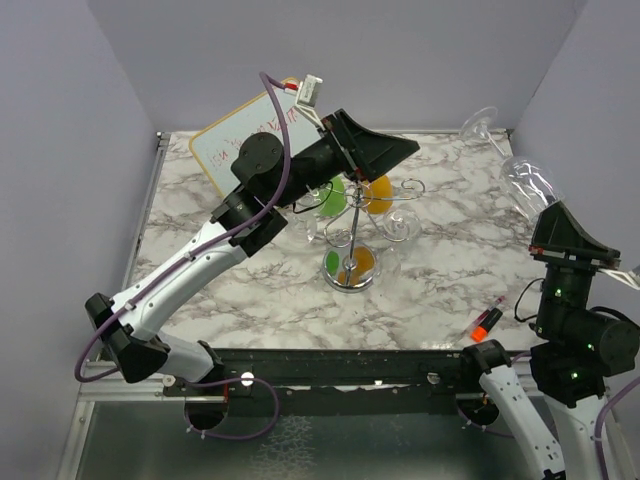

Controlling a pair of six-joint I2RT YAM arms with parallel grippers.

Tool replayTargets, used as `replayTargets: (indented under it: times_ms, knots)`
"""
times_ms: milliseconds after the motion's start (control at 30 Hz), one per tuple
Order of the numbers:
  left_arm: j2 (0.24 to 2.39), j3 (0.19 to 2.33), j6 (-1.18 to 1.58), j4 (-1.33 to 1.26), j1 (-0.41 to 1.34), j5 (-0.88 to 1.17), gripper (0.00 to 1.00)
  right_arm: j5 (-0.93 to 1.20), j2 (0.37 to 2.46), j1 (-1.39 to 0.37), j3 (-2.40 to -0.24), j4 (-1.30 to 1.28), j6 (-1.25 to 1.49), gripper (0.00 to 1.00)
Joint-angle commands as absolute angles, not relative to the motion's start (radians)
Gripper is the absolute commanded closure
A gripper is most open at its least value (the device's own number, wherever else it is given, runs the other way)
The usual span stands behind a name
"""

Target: Place the wine glass upside down on the wine glass rack

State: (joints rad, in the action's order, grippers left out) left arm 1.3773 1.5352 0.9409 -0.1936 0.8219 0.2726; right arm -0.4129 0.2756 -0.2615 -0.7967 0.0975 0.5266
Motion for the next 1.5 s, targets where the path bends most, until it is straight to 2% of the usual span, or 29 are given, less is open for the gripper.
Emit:
replayTargets:
  times_ms: [0,167,400,700,800,933,1167,1300,1367,1467]
  knots:
    - [1.423,1.626,0.983,-0.247,0.850,0.144,0.01,-0.294,0.254,-0.258,-0.795,0.226,0.589,0.99]
    - [1.503,1.706,1.047,-0.251,0.887,0.134,0.01,-0.147,0.264,-0.259,-0.795,0.300,0.579,0.99]
    - [1.481,1.586,1.047,-0.389,0.997,-0.035,0.08,0.062,0.313,-0.259,-0.832,0.368,0.544,0.99]
    - [1.440,1.492,1.046,-0.486,1.083,-0.199,0.09,0.136,0.369,-0.259,-0.818,0.448,0.535,0.99]
    - [1.430,1.467,1.048,-0.551,1.085,-0.224,0.13,0.147,0.369,-0.258,-0.800,0.472,0.538,0.99]
    - [1.425,1.449,1.049,-0.629,1.085,-0.239,0.27,0.153,0.365,-0.258,-0.786,0.482,0.537,0.99]
    - [1.436,1.437,1.091,-0.687,1.086,-0.288,0.63,0.188,0.370,-0.259,-0.771,0.498,0.534,0.99]
    - [1.434,1.448,1.099,-0.687,1.086,-0.304,0.80,0.195,0.374,-0.259,-0.756,0.510,0.521,0.99]
    - [1.431,1.452,1.093,-0.687,1.086,-0.317,0.86,0.203,0.378,-0.259,-0.751,0.515,0.511,0.99]
    - [1.427,1.453,1.098,-0.687,1.087,-0.340,0.86,0.213,0.391,-0.259,-0.742,0.535,0.496,0.99]
